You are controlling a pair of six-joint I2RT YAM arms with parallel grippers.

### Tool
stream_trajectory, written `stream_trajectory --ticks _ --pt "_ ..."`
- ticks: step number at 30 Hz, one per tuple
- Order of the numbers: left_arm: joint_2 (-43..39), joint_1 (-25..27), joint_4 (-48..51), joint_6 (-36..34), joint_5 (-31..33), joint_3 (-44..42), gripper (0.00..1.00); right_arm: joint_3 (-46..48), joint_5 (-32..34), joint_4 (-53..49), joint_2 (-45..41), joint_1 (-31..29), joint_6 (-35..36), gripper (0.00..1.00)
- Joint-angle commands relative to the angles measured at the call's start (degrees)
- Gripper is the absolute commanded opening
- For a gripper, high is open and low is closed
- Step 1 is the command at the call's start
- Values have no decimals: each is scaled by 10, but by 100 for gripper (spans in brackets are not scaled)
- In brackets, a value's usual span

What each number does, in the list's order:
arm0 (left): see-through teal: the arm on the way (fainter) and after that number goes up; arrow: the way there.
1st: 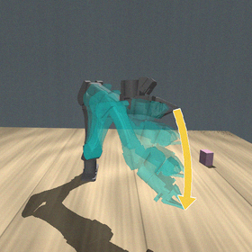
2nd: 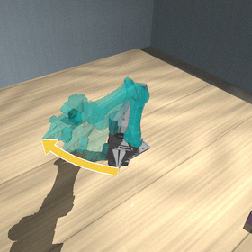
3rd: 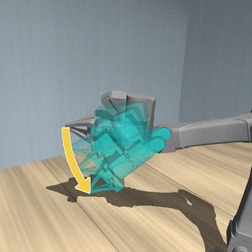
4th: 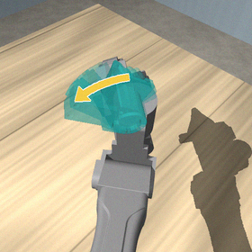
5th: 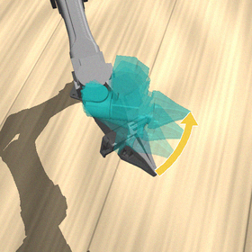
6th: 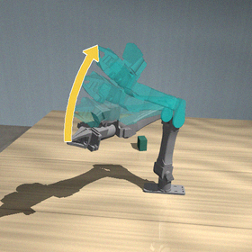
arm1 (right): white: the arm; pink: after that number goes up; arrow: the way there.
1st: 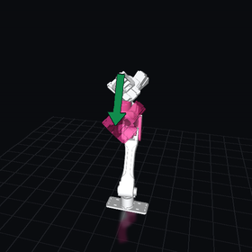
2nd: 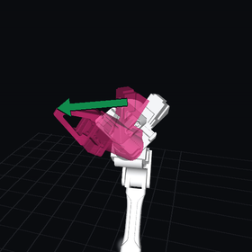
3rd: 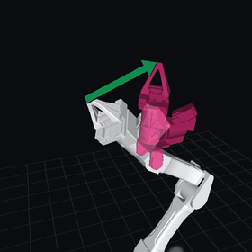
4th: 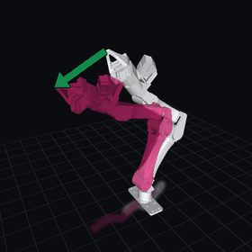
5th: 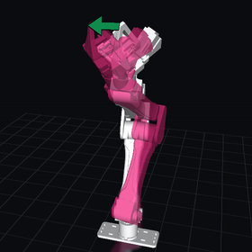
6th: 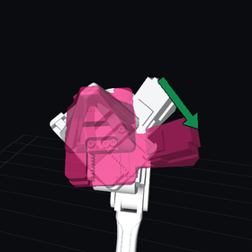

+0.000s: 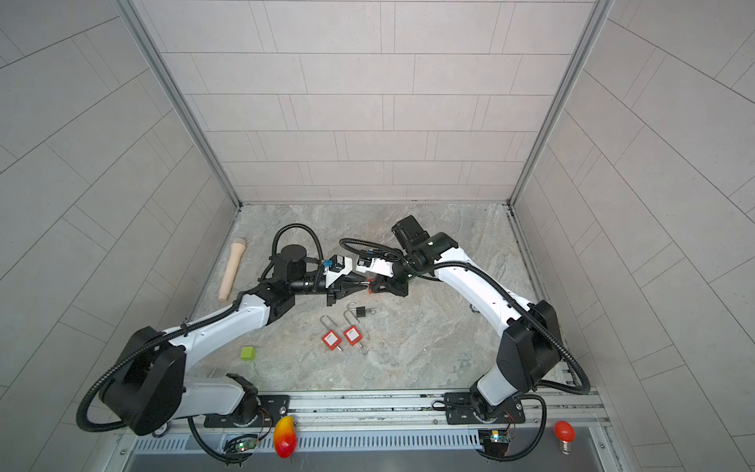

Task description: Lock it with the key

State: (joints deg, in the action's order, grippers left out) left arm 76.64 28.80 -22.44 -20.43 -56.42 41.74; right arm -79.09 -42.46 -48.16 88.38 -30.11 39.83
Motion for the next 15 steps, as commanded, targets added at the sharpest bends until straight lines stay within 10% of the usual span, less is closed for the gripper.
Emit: stream_trajectory --ticks 1,15 --pt "-19 -11 -6 5 2 8 37 3 -6 6 -15 0 2 0" --pt "-10 -21 92 -46 -23 36 21 -1 -3 7 -14 -1 7 0"
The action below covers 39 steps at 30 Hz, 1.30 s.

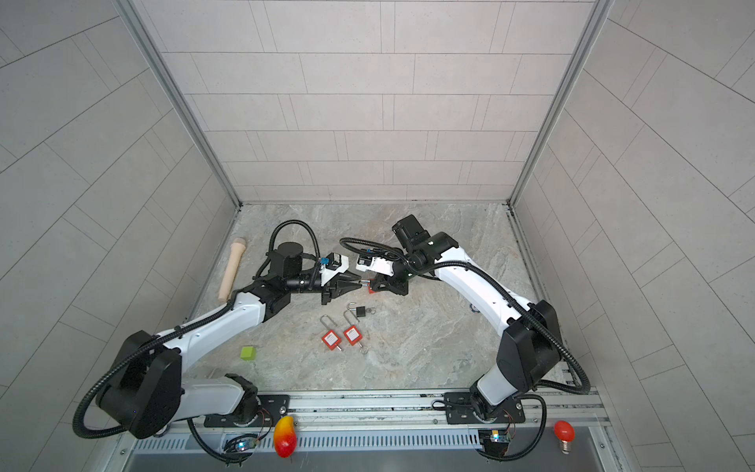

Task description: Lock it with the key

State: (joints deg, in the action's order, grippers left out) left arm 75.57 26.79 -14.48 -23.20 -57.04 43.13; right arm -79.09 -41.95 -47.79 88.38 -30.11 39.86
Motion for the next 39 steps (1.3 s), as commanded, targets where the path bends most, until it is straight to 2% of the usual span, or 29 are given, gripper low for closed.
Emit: stream_trajectory --ticks 1,7,12,23,28,35,39 --pt "4 0 13 -17 -21 25 20 -1 -8 2 -14 -3 7 0" --pt "12 1 12 -16 -30 33 9 -4 -8 2 -12 -5 9 0" --pt "18 0 21 -13 -38 40 6 -10 -8 2 -13 -7 13 0" --pt "19 1 25 -13 -33 41 24 -12 -7 4 -13 -10 15 0" --pt "20 1 31 -14 -31 40 22 -11 -8 8 -14 -9 13 0" --pt "24 1 38 -14 -37 41 12 -12 -8 14 -15 -12 11 0" --pt "27 1 38 -12 -45 44 1 -12 -7 16 -13 -15 10 0"
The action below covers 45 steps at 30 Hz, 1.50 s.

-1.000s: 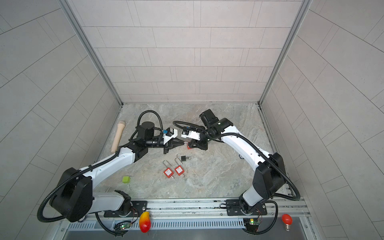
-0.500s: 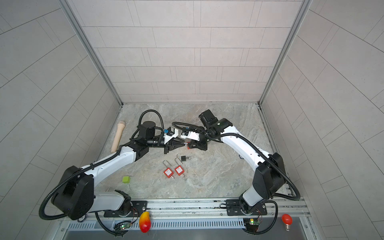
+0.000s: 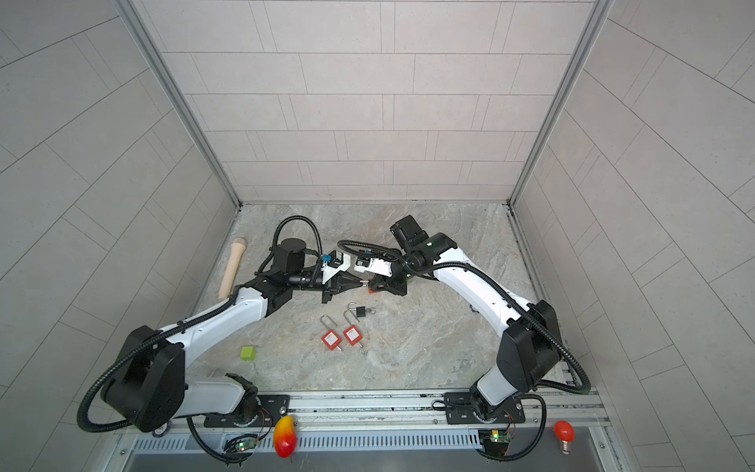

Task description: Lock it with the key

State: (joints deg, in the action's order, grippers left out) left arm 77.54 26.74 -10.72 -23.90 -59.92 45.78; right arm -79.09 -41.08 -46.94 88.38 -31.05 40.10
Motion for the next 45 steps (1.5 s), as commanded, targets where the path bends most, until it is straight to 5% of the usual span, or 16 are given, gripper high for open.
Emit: stream_trajectory --ticks 1,8,19,27,45 --pt "8 2 0 -4 -19 18 0 -12 -14 8 -13 -7 8 0" --pt "26 15 -23 17 -16 20 0 4 8 62 -15 -25 9 0" --pt "58 19 -207 154 -29 -16 0 15 -5 145 -18 -32 -18 0" --pt "58 34 -208 127 -7 -14 0 -12 -47 159 11 -33 -44 0" --pt "87 38 -218 158 -15 7 0 -26 -6 200 33 -44 -16 0"
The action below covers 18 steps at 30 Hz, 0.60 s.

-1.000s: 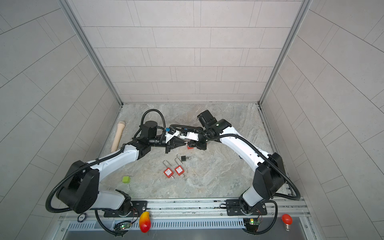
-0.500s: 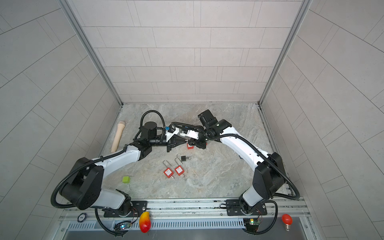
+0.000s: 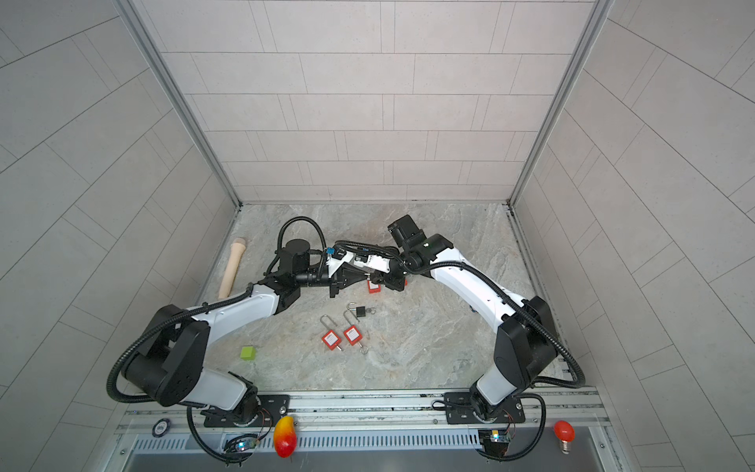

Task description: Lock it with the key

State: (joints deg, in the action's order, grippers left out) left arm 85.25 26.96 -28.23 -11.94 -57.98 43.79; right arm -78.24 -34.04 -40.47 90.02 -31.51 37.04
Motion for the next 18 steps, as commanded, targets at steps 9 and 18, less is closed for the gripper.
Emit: stream_trajectory --ticks 9,18 --pt "-4 37 -10 -19 -13 29 0 -91 -153 65 62 -29 -10 0" --pt "-33 5 45 -36 -19 30 0 -88 -100 -7 36 -9 23 17"
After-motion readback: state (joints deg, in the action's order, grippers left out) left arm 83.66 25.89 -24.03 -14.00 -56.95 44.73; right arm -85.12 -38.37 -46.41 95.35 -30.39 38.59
